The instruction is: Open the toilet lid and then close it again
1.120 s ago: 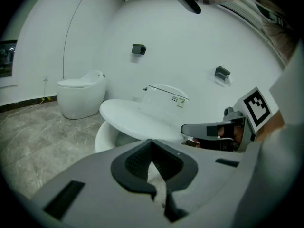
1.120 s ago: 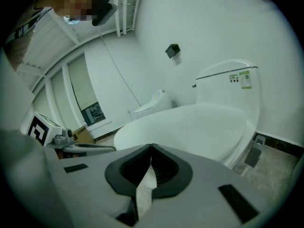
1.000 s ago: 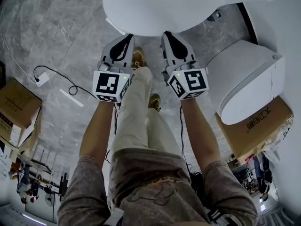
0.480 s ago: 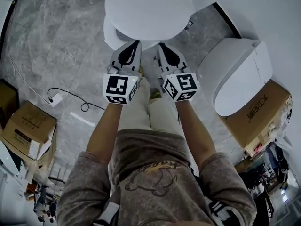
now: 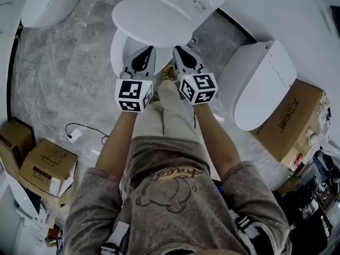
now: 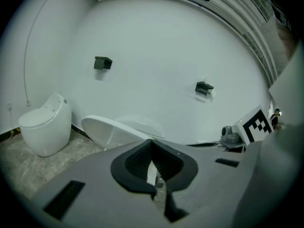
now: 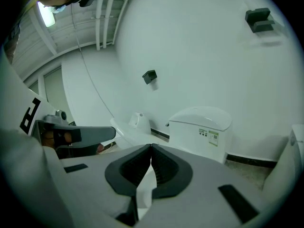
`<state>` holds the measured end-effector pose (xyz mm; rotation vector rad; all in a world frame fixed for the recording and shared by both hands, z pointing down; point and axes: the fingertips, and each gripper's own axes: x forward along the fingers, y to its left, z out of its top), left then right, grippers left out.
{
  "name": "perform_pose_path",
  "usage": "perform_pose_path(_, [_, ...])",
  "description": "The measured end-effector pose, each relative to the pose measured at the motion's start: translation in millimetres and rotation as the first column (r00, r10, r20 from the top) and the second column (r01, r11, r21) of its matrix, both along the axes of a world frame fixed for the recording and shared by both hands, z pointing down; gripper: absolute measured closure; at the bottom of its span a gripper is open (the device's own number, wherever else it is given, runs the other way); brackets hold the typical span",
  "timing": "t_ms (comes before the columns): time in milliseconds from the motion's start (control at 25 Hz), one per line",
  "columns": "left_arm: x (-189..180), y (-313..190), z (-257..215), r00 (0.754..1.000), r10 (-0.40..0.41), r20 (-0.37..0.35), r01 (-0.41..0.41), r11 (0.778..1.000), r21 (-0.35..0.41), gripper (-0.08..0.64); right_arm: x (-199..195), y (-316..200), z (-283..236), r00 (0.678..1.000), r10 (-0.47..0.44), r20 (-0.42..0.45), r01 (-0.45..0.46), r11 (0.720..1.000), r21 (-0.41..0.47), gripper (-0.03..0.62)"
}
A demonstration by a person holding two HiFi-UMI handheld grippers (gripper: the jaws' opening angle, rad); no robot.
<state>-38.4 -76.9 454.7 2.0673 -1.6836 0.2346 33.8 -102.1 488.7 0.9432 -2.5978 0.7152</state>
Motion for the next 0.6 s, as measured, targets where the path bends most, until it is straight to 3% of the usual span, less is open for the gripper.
perform_pose_path(240, [20, -71, -28, 0.998, 0.056, 0.022, -0.056, 0.998, 0.009, 0.552, 29, -58, -26, 0.999, 0.044, -0.001, -0.044, 0.999, -0.013, 0.566])
perform_pose_path(600, [38, -152, -50, 0.992, 0.115, 0.047, -0.114, 0.993, -0.014, 0.551, 41, -126, -39, 0.996, 0.092, 0.023, -0.091, 0.995, -0.05, 0.566])
